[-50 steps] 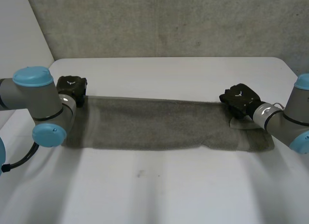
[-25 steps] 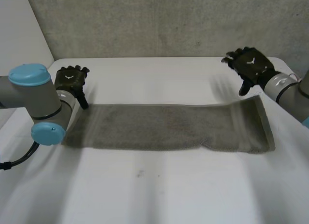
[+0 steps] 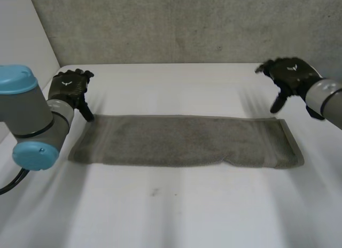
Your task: Fold the towel.
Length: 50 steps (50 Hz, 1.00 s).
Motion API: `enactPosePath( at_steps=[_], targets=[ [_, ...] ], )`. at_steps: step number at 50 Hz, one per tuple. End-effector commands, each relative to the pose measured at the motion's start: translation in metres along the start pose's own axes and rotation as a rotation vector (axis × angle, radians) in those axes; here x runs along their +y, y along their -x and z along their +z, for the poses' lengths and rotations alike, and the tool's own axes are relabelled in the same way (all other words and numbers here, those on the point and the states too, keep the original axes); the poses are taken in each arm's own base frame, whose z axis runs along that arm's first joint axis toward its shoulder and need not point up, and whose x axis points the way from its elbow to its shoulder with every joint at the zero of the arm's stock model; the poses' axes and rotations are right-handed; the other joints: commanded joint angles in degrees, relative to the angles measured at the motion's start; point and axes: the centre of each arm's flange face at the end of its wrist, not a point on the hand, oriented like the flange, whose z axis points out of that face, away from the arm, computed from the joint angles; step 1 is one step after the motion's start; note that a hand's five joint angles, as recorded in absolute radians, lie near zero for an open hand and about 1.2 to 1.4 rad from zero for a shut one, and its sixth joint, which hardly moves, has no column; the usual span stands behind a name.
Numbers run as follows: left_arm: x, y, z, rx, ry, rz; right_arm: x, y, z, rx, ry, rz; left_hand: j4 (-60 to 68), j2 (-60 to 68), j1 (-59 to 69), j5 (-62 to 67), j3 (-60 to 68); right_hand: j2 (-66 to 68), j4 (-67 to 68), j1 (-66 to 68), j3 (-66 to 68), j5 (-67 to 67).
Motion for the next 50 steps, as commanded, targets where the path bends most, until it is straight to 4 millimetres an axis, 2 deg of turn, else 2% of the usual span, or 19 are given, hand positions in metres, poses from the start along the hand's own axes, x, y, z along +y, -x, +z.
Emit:
enactPosePath(
  at_steps=[1, 5, 6, 8, 13, 26, 31, 32, 33, 35, 36, 38, 41, 44, 45, 46, 47, 49, 50],
  targets=[
    [-0.010, 0.003, -0.027, 0.002, -0.001, -0.163, 0.028, 0.011, -0.048, 0.020, 0.267, 0.112, 0.40, 0.50, -0.09, -1.77, 0.42, -3.92, -4.57, -3.03, -3.64, -2.93],
    [-0.009, 0.002, -0.036, 0.005, 0.011, -0.213, 0.047, 0.024, -0.066, 0.012, 0.317, 0.124, 0.40, 0.50, -0.09, -1.77, 0.42, 0.77, 0.12, 1.66, 1.06, 1.76],
    [-0.007, 0.000, -0.040, 0.012, 0.020, -0.227, 0.047, 0.024, -0.066, 0.012, 0.317, 0.124, 0.40, 0.50, -0.09, -1.77, 0.42, 0.79, 0.14, 1.68, 1.07, 1.78],
    [-0.006, -0.003, -0.043, 0.021, 0.026, -0.232, 0.061, 0.026, -0.069, 0.025, 0.319, 0.117, 0.40, 0.50, -0.09, -1.77, 0.42, 7.65, 6.99, 8.54, 7.93, 8.64],
    [0.000, -0.010, -0.050, 0.041, 0.045, -0.231, 0.080, 0.029, -0.074, 0.041, 0.326, 0.118, 0.40, 0.50, -0.09, -1.77, 0.42, 12.54, 11.89, 13.44, 12.83, 13.54],
    [0.001, -0.010, -0.056, 0.040, 0.054, -0.232, 0.111, 0.029, -0.065, 0.081, 0.285, 0.051, 0.40, 0.50, -0.09, -1.77, 0.42, 21.47, 20.81, 22.36, 21.75, 22.46],
    [0.002, -0.010, -0.056, 0.039, 0.056, -0.232, 0.120, 0.026, -0.061, 0.086, 0.291, 0.010, 0.40, 0.50, -0.09, -1.77, 0.42, 31.91, 31.25, 32.80, 32.19, 32.90],
    [0.002, -0.010, -0.056, 0.039, 0.056, -0.232, 0.122, 0.023, -0.059, 0.091, 0.291, -0.003, 0.40, 0.50, -0.09, -1.77, 0.42, 42.57, 41.91, 43.46, 42.85, 43.56],
    [0.003, -0.010, -0.056, 0.039, 0.057, -0.232, 0.122, 0.023, -0.059, 0.091, 0.291, -0.003, 0.40, 0.50, -0.09, -1.77, 0.42, 42.67, 42.02, 43.57, 42.96, 43.67],
    [0.003, -0.010, -0.056, 0.039, 0.058, -0.232, 0.126, 0.014, -0.058, 0.115, 0.297, -0.025, 0.40, 0.50, -0.09, -1.77, 0.42, 64.12, 63.47, 65.01, 64.41, 65.11],
    [0.003, -0.010, -0.056, 0.039, 0.058, -0.232, 0.126, 0.014, -0.058, 0.115, 0.297, -0.025, 0.40, 0.50, -0.09, -1.77, 0.42, 64.21, 63.55, 65.10, 64.49, 65.20],
    [0.003, -0.010, -0.057, 0.039, 0.059, -0.231, 0.132, -0.002, -0.058, 0.152, 0.310, -0.032, 0.40, 0.50, -0.09, -1.77, 0.42, 65.32, 64.67, 66.22, 65.61, 66.31],
    [0.003, -0.010, -0.057, 0.039, 0.059, -0.233, 0.135, -0.011, -0.059, 0.173, 0.318, -0.034, 0.40, 0.50, -0.09, -1.77, 0.42, 65.32, 64.67, 66.22, 65.61, 66.31],
    [0.003, -0.010, -0.057, 0.039, 0.061, -0.233, 0.136, -0.042, -0.065, 0.247, 0.325, -0.059, 0.40, 0.50, -0.09, -1.77, 0.42, 65.32, 64.67, 66.22, 65.61, 66.31],
    [0.003, -0.010, -0.057, 0.039, 0.061, -0.233, 0.136, -0.042, -0.065, 0.247, 0.325, -0.059, 0.40, 0.50, -0.09, -1.77, 0.42, 65.32, 64.67, 66.22, 65.61, 66.31],
    [0.003, -0.010, -0.057, 0.040, 0.061, -0.233, 0.137, -0.055, -0.068, 0.276, 0.328, -0.075, 0.40, 0.50, -0.09, -1.77, 0.42, 65.32, 64.67, 66.22, 65.61, 66.31],
    [0.004, -0.010, -0.058, 0.040, 0.062, -0.233, 0.137, -0.055, -0.068, 0.276, 0.328, -0.075, 0.40, 0.50, -0.09, -1.77, 0.42, 65.32, 64.67, 66.22, 65.61, 66.31],
    [0.005, -0.010, -0.058, 0.040, 0.065, -0.232, 0.139, -0.085, -0.075, 0.348, 0.341, -0.123, 0.40, 0.50, -0.09, -1.77, 0.42, 65.32, 64.67, 66.22, 65.61, 66.31],
    [0.005, -0.010, -0.058, 0.039, 0.064, -0.233, 0.139, -0.085, -0.075, 0.348, 0.341, -0.124, 0.40, 0.50, -0.09, -1.77, 0.42, 65.32, 64.67, 66.22, 65.61, 66.31]
  ],
)
